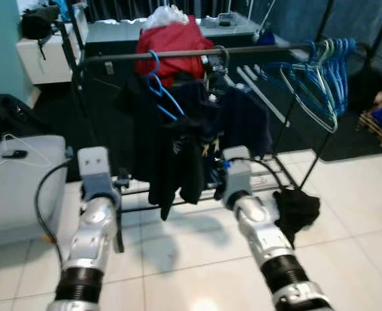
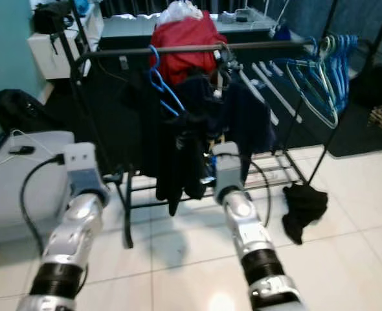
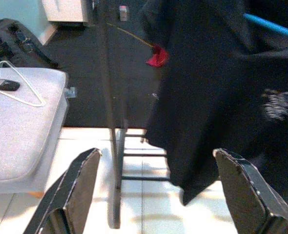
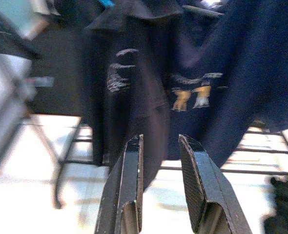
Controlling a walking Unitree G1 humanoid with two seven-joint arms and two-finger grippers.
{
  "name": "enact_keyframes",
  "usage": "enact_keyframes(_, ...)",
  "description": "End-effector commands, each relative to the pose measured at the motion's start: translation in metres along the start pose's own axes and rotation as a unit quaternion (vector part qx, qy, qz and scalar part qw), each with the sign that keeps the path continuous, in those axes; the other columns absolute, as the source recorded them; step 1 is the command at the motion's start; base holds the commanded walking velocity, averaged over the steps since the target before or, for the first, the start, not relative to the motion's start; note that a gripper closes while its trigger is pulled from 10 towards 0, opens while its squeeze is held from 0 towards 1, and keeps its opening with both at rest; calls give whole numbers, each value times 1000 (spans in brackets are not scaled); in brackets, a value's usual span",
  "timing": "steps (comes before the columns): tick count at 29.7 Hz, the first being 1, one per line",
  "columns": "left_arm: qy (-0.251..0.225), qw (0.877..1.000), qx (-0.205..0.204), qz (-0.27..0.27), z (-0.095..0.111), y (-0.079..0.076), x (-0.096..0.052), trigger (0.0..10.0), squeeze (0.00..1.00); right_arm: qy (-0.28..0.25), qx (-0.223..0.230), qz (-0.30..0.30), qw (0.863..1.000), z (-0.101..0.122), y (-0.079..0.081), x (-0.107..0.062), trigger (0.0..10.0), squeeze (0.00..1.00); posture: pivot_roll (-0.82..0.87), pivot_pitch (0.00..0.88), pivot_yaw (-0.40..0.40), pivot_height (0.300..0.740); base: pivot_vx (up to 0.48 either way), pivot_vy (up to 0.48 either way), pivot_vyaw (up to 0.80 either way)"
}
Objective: Hang hanger
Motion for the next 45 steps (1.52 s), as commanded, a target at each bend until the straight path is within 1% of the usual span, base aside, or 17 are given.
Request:
enact_keyframes(1,6,1000,8,12,-4,8,1,10000,0,7,8,16,1000,-3,11,1,10000,0,-6,106,-26,740,461,0,0)
enact_keyframes(3,6,1000,9,12,-4,7,1,10000,0,7,9,17,1000,-2,10,1,10000,0,-6,106,-26,740,461,0,0)
enact_keyframes(16,8,999,11,40,-6,19,1,10000,0,6,12,33,999,0,20,2,10000,0,-10,110,-31,740,461,0,0)
enact_keyframes(19,8,999,10,40,-6,19,1,10000,0,5,8,38,999,0,20,1,10000,0,-11,109,-30,740,461,0,0)
enact_keyframes(22,7,999,10,38,-5,17,1,10000,0,5,-26,58,998,0,25,0,10000,0,-13,110,-28,740,461,0,475)
enact_keyframes(25,6,999,10,37,-5,16,1,10000,0,4,-31,60,998,1,25,0,10000,0,-13,109,-28,740,461,0,800)
enact_keyframes(31,1,999,18,27,-5,13,0,10000,0,2,-30,57,998,0,24,-1,10000,0,-15,106,-28,740,456,0,0)
enact_keyframes(33,-19,999,21,-36,-5,3,-5,10000,0,0,-38,63,997,0,24,-3,10000,0,-17,108,-25,740,0,0,0)
enact_keyframes(34,-19,999,21,-36,-5,3,-5,10000,0,0,-38,63,997,0,24,-3,10000,0,-17,108,-25,740,0,0,0)
enact_keyframes(36,-35,993,64,-98,-8,0,-15,10000,0,-2,-51,82,995,0,25,-10,10000,0,-19,113,-20,740,0,0,0)
enact_keyframes(38,-34,986,114,-112,-14,7,-23,10000,0,4,-59,110,992,-3,29,-18,10000,0,-17,115,-18,740,0,0,0)
enact_keyframes(39,-34,986,114,-112,-14,7,-23,10000,0,4,-59,110,992,-3,29,-18,10000,0,-17,115,-18,740,0,0,0)
enact_keyframes(40,-31,987,124,-101,-17,17,-27,10000,0,7,-73,125,989,-5,30,-23,10000,0,-18,120,-16,740,0,0,0)
enact_keyframes(41,-38,987,121,-98,-18,26,-32,10000,0,9,-86,136,987,-7,31,-28,10000,0,-20,128,-15,740,0,0,0)
enact_keyframes(42,-42,987,103,-113,-18,31,-40,10000,0,7,-92,145,985,-7,31,-32,10000,0,-20,129,-15,740,0,0,0)
enact_keyframes(43,-42,987,103,-113,-18,31,-40,10000,0,7,-92,145,985,-7,31,-32,10000,0,-20,129,-15,740,0,0,0)
enact_keyframes(45,-51,982,77,-163,-16,32,-52,10000,0,6,-88,155,984,-7,31,-39,10000,0,-23,134,-16,740,0,0,0)
Point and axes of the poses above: a point about 5 cm out from each wrist's last joint towards the gripper, its own x axis pointing out of the wrist towards the gripper, its own z axis along the axis of the wrist's last joint, y = z × x, the point moved 2 cm from there along x, pointing out of the wrist towards the gripper, and after that the axes turned 6 degrees about x, right-handed, at the moved point
